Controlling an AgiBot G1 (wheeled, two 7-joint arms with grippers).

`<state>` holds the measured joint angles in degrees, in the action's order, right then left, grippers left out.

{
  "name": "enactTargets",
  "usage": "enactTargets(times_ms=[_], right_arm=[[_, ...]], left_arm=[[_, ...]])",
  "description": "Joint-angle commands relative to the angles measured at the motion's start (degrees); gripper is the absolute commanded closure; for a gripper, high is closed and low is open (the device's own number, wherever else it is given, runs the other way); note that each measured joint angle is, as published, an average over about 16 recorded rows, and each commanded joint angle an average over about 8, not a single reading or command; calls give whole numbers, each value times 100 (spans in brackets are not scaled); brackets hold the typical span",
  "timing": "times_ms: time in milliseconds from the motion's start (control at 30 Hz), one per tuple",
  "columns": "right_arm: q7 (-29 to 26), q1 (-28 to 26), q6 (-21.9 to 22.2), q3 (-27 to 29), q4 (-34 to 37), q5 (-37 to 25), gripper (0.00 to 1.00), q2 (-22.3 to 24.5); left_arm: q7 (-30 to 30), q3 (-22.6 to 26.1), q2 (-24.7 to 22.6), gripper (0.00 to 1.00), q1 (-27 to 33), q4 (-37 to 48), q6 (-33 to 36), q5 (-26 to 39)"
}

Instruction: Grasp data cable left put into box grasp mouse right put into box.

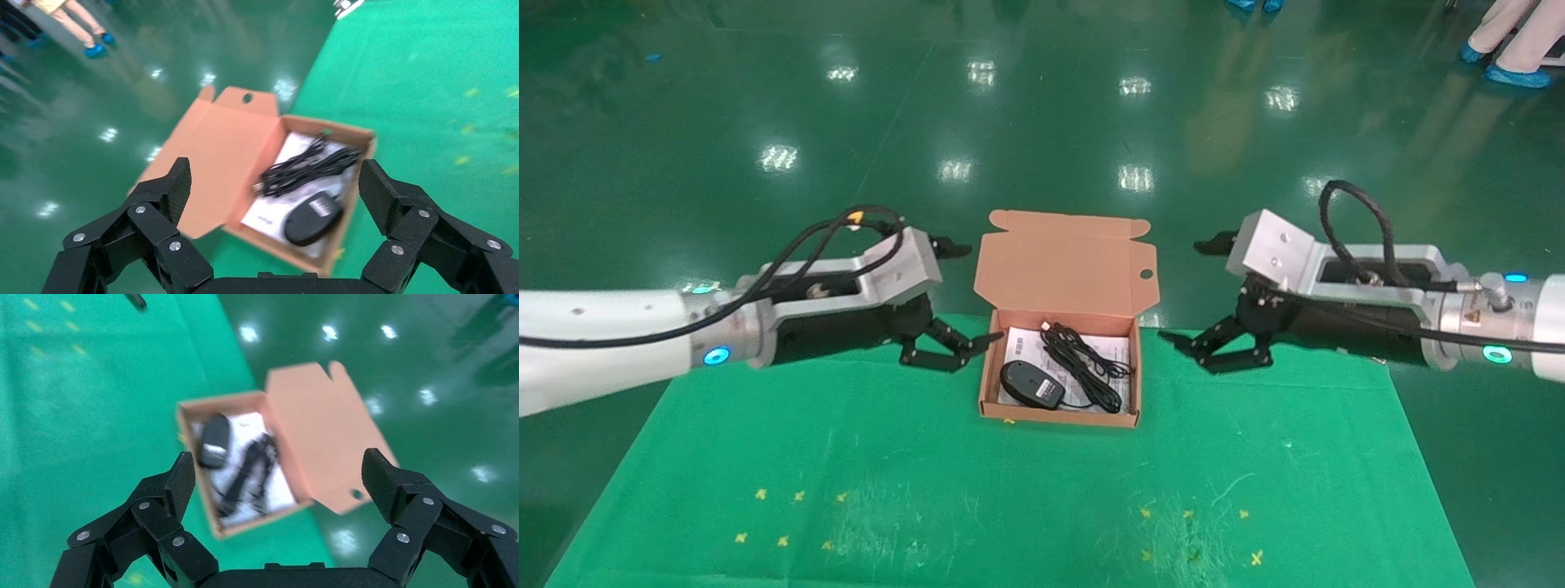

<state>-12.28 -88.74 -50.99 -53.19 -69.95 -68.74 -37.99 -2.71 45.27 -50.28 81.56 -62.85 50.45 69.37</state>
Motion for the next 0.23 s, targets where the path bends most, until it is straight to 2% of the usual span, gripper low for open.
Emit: enactTargets(times_ms=[33,233], right_arm=[[10,179,-229,245,-24,177,0,20],[32,562,-718,769,-75,556,0,61]], left_arm=[[-53,-193,101,0,-132,-71,233,-182],[-167,-605,316,0,-414,-222,730,-570]])
